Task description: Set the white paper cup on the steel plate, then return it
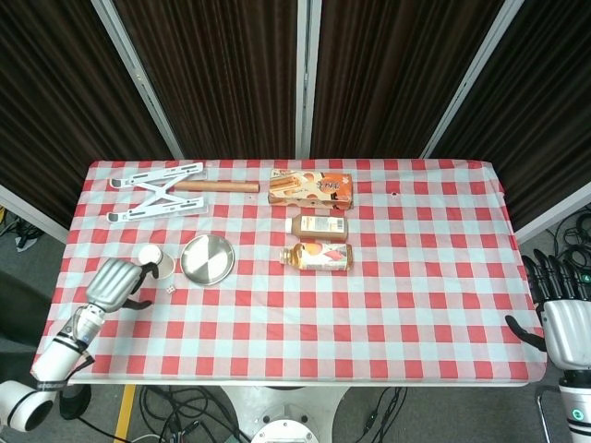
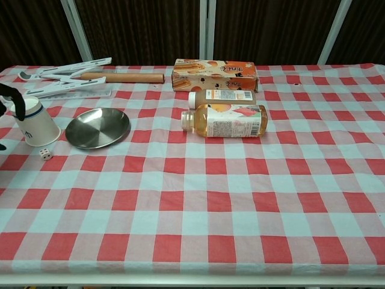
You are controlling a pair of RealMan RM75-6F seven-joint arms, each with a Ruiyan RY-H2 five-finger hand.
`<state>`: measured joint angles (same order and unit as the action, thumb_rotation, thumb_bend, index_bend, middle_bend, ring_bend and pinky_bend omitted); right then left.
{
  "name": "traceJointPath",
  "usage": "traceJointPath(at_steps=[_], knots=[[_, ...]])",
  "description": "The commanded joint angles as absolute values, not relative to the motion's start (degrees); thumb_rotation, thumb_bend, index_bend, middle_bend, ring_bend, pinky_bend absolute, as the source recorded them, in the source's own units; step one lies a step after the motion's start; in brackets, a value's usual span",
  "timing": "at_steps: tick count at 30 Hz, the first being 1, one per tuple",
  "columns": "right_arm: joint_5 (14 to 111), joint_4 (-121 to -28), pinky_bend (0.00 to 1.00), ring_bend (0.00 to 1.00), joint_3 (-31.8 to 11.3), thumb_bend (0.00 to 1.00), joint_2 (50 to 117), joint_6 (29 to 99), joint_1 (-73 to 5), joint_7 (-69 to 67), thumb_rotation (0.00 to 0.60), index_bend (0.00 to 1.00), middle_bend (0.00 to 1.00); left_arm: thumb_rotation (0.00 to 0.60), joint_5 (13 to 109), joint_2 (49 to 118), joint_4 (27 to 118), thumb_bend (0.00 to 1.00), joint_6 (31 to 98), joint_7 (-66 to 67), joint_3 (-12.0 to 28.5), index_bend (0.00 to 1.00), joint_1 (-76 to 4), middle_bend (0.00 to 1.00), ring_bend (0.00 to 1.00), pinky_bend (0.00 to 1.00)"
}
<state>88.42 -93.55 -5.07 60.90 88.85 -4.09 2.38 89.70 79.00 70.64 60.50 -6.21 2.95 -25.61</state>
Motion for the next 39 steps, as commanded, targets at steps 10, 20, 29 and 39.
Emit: traceJointPath(at_steps=[10,20,29,39], knots=[[88.01,-92.87,0.00,0.00,-5.08,0.09,61.59,87.40,-4.85,1.49,0.600,0.00,0.03,0.600,89.15,86.97,61.81,0.13,59.04,-3.94,1.26,0.45,-28.17,0.95,0.94,1.00],[87.68,-92.15,0.00,0.00,-4.83,0.09,61.76,87.62,-4.42,0.61,0.600,0.00,0.03,0.600,87.53,88.42,59.64,0.22,54.86,-1.14,0.56,0.46,-30.35,0.95,0.94,1.00],[87.34,-91.79,0.00,0.00,-4.55,0.09,62.03,87.68,-3.99,0.22,0.600,0.00,0.03,0.600,86.62,88.86,58.79,0.28,52.87,-0.64,-0.01,0.48,-31.56,0.95,0.94,1.00],[87.25,-92.02,0.00,0.00,-4.61,0.09,61.95,87.64,-3.96,0.22,0.600,0.00,0.03,0.600,86.61,89.33,57.87,0.35,53.20,-1.05,-0.61,0.53,-31.99,0.96,0.95,1.00]])
